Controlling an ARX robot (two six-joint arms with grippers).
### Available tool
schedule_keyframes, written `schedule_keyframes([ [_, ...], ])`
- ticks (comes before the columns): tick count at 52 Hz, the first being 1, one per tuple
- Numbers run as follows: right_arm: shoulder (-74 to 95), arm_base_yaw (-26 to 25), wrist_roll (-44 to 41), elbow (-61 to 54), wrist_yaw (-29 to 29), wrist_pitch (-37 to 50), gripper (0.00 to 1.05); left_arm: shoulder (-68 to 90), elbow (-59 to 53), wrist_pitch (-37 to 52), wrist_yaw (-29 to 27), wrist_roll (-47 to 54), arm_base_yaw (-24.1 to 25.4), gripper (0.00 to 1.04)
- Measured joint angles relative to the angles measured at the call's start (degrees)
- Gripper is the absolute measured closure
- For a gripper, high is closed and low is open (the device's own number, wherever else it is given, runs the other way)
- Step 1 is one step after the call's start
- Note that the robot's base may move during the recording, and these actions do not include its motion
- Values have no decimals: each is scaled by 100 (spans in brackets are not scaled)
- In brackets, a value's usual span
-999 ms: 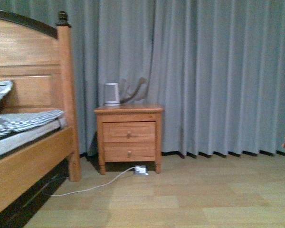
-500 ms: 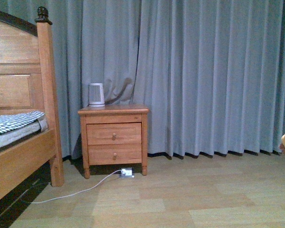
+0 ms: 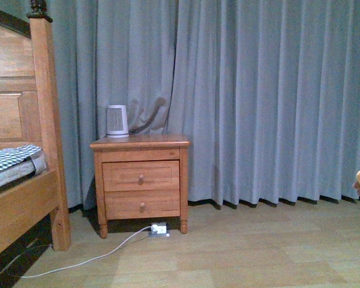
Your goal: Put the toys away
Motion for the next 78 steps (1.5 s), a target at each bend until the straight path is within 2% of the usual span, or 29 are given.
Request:
schedule_keyframes([
  [78,0,0,0,0,2,0,94,-2,0,0,0,0,2,6],
])
